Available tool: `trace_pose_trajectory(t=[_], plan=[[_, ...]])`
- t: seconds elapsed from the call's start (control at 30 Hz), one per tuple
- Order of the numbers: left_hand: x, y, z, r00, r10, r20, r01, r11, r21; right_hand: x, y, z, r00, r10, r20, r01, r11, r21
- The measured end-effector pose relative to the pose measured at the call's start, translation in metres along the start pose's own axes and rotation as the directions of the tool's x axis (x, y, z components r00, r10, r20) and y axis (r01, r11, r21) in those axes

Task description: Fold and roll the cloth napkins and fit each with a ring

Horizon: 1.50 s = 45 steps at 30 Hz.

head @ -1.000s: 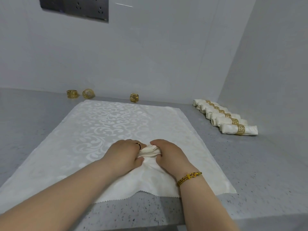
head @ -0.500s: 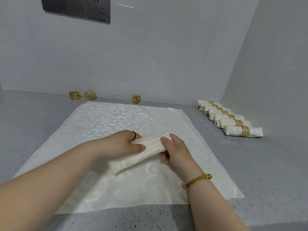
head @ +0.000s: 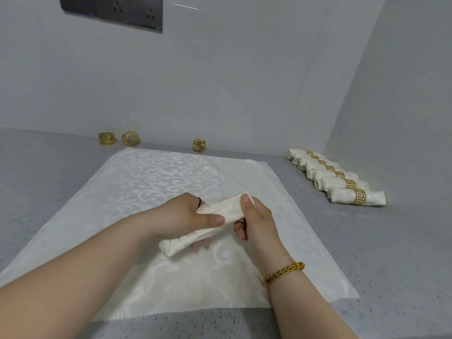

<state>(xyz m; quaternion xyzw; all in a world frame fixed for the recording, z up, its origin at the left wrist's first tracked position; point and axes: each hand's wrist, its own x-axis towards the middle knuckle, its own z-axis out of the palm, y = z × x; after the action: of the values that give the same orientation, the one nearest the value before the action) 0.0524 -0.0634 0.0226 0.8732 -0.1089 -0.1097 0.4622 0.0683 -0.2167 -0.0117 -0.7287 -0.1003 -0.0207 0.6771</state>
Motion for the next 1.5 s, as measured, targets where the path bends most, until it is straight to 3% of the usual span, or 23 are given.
trace_pose_trajectory(t=[0.13,0.27,0.43,0.63,0.87,1.07,1.2,1.33,1.5], plan=[[-0.006,-0.014,-0.009,0.998,-0.056,-0.039,0.059,0.995,0.078,-0.001,0.006,0.004,0.983,0.107,0.147,-0.113,0.993,0.032],[-0.007,-0.033,-0.033,0.956,-0.115,-0.269,0.116,0.993,-0.011,0.010,-0.001,0.004,0.986,0.161,0.050,-0.162,0.986,0.030],[-0.003,-0.067,-0.056,0.849,-0.240,-0.470,0.072,0.935,-0.347,0.053,-0.006,0.009,0.988,0.129,0.083,-0.078,0.892,-0.446],[0.004,-0.084,-0.068,0.748,-0.313,-0.586,-0.039,0.860,-0.509,0.147,0.005,0.033,0.992,0.065,0.104,0.031,0.682,-0.731],[0.017,-0.096,-0.071,0.688,-0.353,-0.634,-0.090,0.825,-0.557,0.261,0.037,0.082,0.998,0.069,-0.009,-0.054,0.693,-0.719],[0.026,-0.104,-0.075,0.665,-0.426,-0.613,-0.033,0.804,-0.593,0.323,0.055,0.108,0.974,0.081,-0.211,-0.217,0.591,-0.777],[0.027,-0.101,-0.077,0.650,-0.448,-0.614,-0.051,0.780,-0.623,0.345,0.057,0.113,0.968,0.093,-0.234,-0.243,0.588,-0.772],[0.028,-0.099,-0.079,0.633,-0.465,-0.619,-0.083,0.754,-0.652,0.359,0.061,0.119,0.968,0.121,-0.218,-0.244,0.643,-0.726],[0.031,-0.102,-0.077,0.624,-0.468,-0.626,-0.027,0.788,-0.615,0.351,0.059,0.120,0.980,-0.005,-0.199,-0.129,0.742,-0.658]])
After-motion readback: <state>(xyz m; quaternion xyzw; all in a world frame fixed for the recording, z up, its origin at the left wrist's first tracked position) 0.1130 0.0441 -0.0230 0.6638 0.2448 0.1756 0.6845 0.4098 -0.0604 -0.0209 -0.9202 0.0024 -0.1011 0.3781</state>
